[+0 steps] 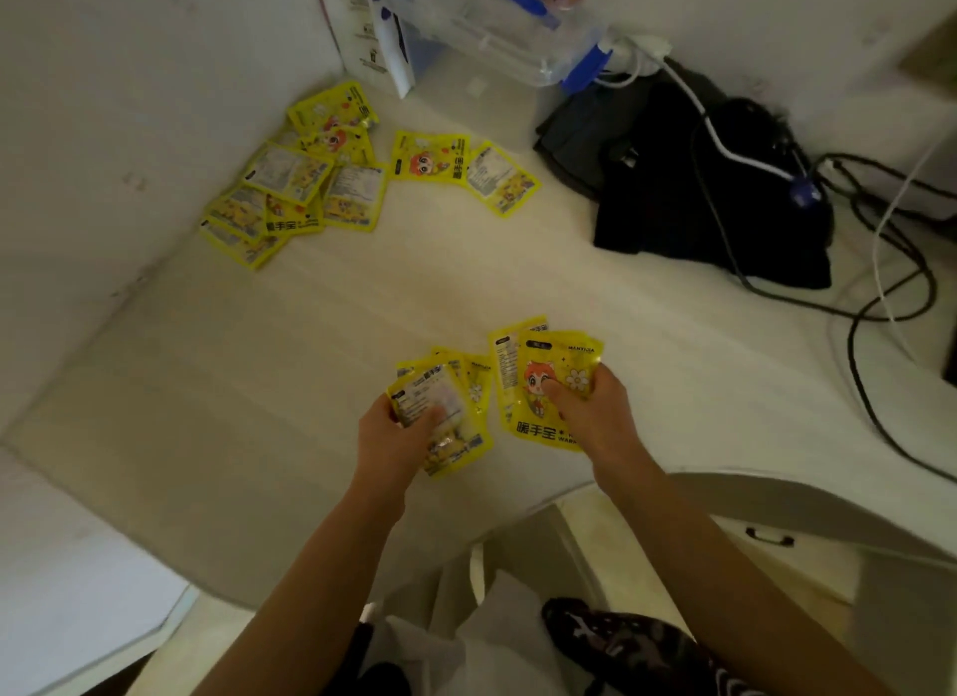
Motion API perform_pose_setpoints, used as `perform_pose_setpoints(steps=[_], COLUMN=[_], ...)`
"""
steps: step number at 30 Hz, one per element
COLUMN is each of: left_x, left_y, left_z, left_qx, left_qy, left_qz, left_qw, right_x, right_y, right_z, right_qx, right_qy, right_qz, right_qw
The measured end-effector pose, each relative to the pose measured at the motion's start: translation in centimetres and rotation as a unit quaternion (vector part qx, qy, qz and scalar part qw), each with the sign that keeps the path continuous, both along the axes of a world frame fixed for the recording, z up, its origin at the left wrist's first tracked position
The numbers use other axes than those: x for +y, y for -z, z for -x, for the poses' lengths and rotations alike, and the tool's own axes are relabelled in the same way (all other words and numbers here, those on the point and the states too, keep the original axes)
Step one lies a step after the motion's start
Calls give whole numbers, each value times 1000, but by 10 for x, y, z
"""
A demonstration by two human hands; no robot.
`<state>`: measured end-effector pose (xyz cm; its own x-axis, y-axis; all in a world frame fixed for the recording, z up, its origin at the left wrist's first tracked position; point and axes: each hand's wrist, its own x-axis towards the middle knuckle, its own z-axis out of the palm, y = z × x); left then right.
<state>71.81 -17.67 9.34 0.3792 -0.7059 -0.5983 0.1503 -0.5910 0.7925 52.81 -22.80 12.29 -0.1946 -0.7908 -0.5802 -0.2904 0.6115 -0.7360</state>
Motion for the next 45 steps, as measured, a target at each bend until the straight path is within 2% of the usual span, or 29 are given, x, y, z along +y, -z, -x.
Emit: perform_pose_setpoints(steps=[10,23,28,34,40,45], left_x=[50,115,169,253,334,377], left_y=[-11,-20,-26,-31,-27,-21], left_z=[-1,98,148,208,272,326], left_qx=[-3,-59,-53,-100,-77,-59], left_qy=[113,311,375,448,489,521], left_qz=[-11,13,8,32,14,-3], left_qw=[994,949,926,888,869,852], right_x=[100,240,315,414,514,563], right_y=[-22,-26,-23,-19,-20,-20], right_z=[5,77,114,160,211,250], right_qx=[-26,-44,-54,-62,-82,-91], right_qy=[129,282,347,421,493,535], right_qz=[21,51,59,47,44,45], right_qw=[991,957,935,904,865,839])
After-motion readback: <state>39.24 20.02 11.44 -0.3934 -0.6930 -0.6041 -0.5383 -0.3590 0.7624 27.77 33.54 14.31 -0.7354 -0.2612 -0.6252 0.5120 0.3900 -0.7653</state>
